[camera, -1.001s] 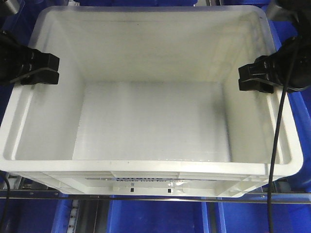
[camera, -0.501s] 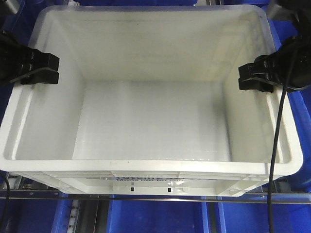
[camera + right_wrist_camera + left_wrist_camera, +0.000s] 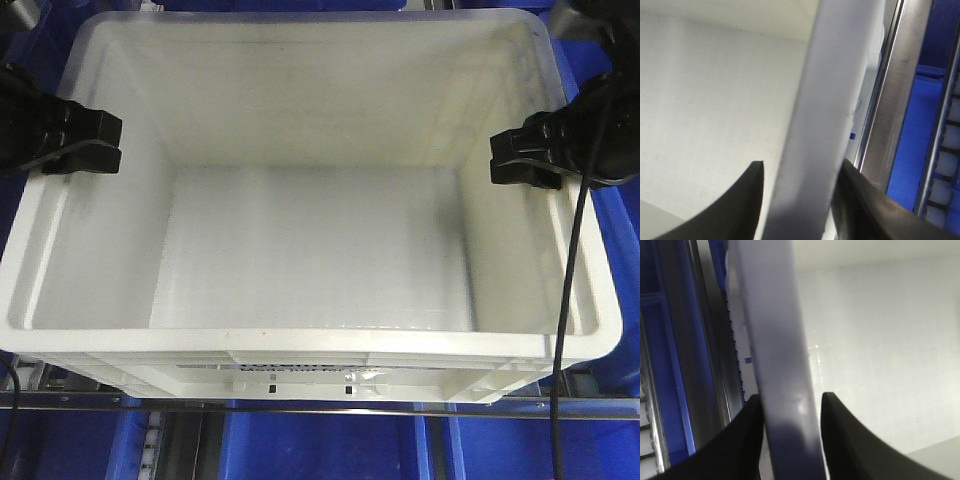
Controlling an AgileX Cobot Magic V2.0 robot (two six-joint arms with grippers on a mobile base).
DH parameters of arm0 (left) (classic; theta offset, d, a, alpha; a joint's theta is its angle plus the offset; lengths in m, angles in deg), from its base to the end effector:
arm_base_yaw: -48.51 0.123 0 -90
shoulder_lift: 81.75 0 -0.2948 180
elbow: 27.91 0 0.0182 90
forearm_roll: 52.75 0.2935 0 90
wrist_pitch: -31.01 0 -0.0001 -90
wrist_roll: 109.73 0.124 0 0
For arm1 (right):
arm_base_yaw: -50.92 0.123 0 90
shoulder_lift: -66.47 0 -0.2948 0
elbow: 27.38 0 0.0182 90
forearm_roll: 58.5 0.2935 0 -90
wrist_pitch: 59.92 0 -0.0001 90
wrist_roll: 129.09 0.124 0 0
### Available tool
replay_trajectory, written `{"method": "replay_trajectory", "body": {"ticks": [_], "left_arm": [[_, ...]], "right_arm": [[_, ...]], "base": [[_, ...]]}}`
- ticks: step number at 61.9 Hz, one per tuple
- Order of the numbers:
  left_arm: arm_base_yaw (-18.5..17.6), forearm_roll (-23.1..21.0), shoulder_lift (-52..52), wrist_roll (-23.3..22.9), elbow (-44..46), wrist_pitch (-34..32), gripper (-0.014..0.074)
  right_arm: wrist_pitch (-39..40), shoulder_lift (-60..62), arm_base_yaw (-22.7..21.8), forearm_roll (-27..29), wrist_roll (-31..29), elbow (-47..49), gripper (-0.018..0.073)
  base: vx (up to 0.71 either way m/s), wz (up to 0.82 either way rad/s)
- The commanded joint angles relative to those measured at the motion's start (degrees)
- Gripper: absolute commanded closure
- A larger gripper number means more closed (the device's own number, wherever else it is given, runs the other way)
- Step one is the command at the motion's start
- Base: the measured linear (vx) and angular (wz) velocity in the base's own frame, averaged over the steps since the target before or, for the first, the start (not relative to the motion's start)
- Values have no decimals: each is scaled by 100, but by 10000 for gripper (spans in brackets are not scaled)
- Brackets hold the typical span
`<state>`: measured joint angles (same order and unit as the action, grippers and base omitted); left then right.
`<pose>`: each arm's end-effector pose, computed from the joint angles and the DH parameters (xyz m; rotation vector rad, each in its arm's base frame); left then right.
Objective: Move bin from left to right shelf
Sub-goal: 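Lower the held white tote onto the roller shelf with both grippers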
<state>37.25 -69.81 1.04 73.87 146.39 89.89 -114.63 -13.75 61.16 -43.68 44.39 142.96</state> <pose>0.3103 -0.0935 0.3416 0.2298 2.5526 -0.4361 0.3055 0.0815 0.3346 -0.2635 2.4991 0.3526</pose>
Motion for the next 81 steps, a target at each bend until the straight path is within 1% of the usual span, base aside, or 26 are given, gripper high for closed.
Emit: {"method": "replay_trajectory", "body": {"ticks": [1, 13, 22, 35, 46, 51, 67, 81], "left_arm": [[-36, -244, -245, 277, 301, -509, 601], [-36, -244, -197, 277, 301, -721, 601], [-36, -244, -61, 277, 301, -715, 601], [-36, -244, 35, 320, 296, -1022, 601], [-36, -233, 54, 325, 296, -1143, 601], [-36, -143, 54, 325, 296, -1203, 601], [-36, -127, 101, 325, 296, -1216, 601], [-36, -120, 249, 325, 296, -1091, 601]], "right_arm": [[786, 138, -36, -66, -71, 196, 564], [1069, 79, -36, 64, -91, 196, 564], [1176, 21, -36, 72, -91, 196, 564], [1235, -94, -36, 67, -113, 196, 564], [1289, -157, -36, 73, -118, 196, 564], [1335, -157, -36, 73, -118, 196, 564], [1501, -157, -36, 72, -265, 196, 564], [1501, -157, -36, 72, -265, 196, 564]], "base": [[0, 0], [0, 0], [0, 0], [0, 0], [0, 0], [0, 0], [0, 0], [0, 0]]}}
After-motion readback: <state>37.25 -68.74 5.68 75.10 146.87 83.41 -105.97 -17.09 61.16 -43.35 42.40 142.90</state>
